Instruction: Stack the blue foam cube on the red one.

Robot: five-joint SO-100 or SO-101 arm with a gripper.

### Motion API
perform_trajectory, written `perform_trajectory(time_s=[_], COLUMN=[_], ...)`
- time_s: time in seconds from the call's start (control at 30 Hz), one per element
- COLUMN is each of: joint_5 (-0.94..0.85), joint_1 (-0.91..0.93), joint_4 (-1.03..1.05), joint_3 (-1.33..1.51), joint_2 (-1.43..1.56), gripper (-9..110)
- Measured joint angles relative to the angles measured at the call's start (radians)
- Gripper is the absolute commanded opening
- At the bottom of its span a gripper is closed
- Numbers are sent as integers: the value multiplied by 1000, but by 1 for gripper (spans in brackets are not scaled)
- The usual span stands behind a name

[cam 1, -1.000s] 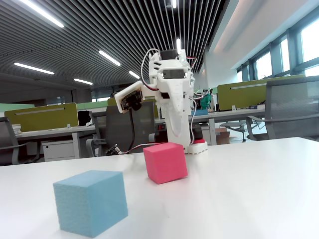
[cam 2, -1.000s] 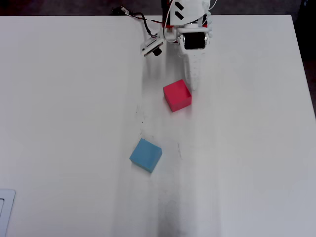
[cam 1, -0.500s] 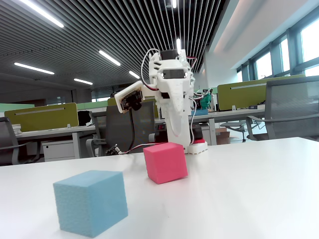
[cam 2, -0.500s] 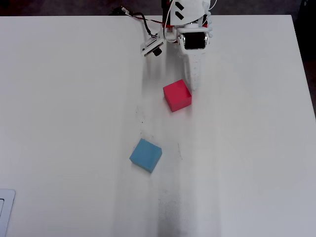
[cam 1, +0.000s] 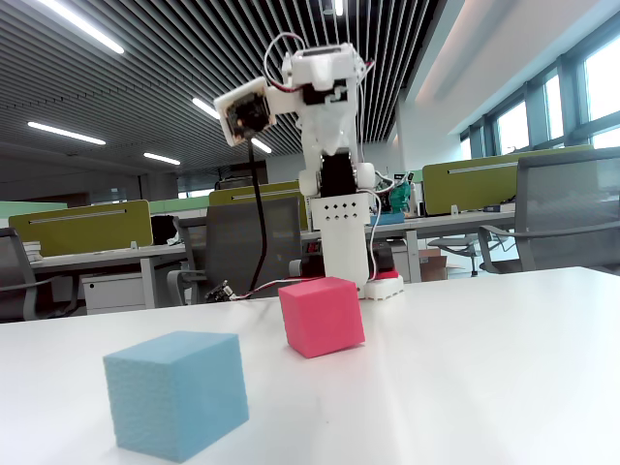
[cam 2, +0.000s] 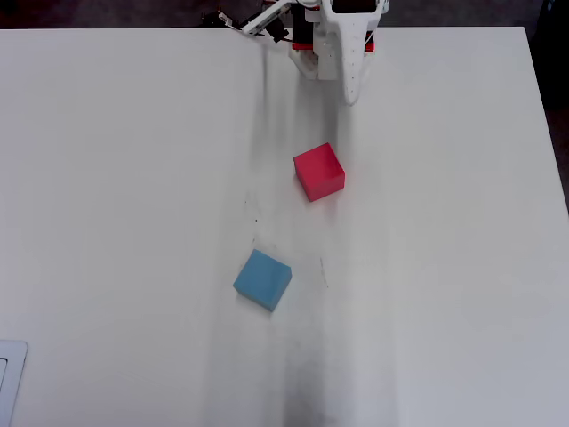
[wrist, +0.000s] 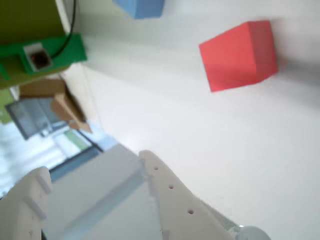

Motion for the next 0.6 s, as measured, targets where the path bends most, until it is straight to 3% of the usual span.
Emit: perform_trajectory(time_s=[0.1,0.6], joint_5=[23,72], joint_1=[60,235], joint_4=[66,179], joint_3=[-235,-785], joint_2=[-242,-959], gripper=[27,32])
